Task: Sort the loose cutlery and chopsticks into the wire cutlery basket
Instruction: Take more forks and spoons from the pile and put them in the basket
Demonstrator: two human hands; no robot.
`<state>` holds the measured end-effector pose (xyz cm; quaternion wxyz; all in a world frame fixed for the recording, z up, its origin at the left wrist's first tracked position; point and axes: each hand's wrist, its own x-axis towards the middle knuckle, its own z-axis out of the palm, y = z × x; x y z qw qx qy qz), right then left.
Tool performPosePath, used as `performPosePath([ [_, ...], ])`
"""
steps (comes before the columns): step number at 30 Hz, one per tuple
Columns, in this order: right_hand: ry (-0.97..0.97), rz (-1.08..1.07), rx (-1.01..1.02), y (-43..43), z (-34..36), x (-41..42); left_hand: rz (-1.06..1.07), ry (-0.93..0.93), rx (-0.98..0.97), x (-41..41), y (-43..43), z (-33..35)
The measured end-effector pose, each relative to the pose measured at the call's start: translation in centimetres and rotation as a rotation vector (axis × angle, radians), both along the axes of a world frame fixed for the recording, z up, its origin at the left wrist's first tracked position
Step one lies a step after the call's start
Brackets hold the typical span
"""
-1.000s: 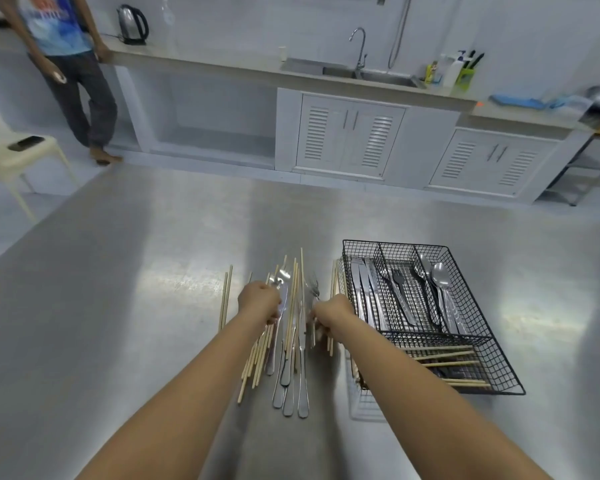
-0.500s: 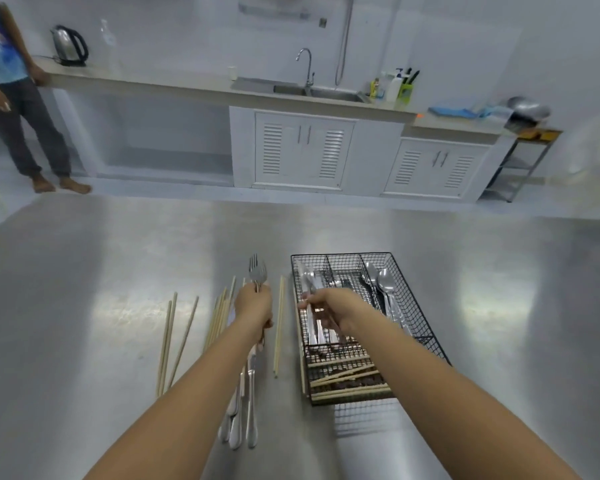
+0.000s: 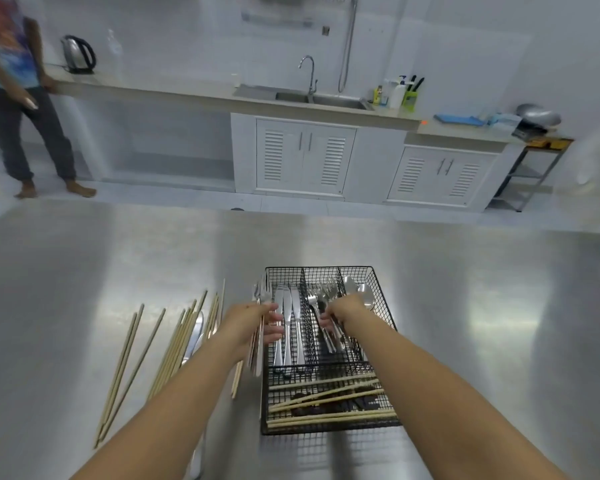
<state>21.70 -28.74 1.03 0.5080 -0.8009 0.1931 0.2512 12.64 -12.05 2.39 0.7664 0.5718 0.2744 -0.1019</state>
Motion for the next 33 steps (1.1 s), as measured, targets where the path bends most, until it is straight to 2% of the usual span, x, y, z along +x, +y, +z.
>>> performPosePath([
  [5, -0.068, 0.036, -0.082, -1.0, -0.6, 1.0, -0.012, 0.045, 0.032, 2.1, -2.8, 0.0],
  [9, -0.148, 0.066, -0.127, -1.8, -0.7, 1.3, -0.028, 0.059, 0.133, 3.7, -5.5, -0.2],
  [14, -0.254, 0.01, -0.028, -3.4, -0.7, 2.2, 0.001, 0.087, 0.29, 6.3, -8.6, -0.9],
  [19, -0.126, -0.112, 0.262, -6.6, -0.9, 2.6, -0.025, 0.147, 0.561, 7.9, -11.4, -1.9],
  [24, -0.079, -0.121, 0.312, -8.7, -1.3, 2.0, -0.031, 0.185, 0.696, 8.1, -13.3, -1.4],
  [27, -0.079, -0.102, 0.312, -8.6, -1.1, 1.5, -0.023, 0.153, 0.727, 8.2, -13.5, -2.0],
  [29, -0.074, -0.062, 0.326, -8.1, -0.8, 1.1, -0.007, 0.06, 0.76, 7.9, -13.4, -1.8],
  [33, -0.054, 0.045, 0.383, -6.3, 0.6, 0.0, 0.191, -0.103, 0.79, 6.2, -9.6, -0.2],
])
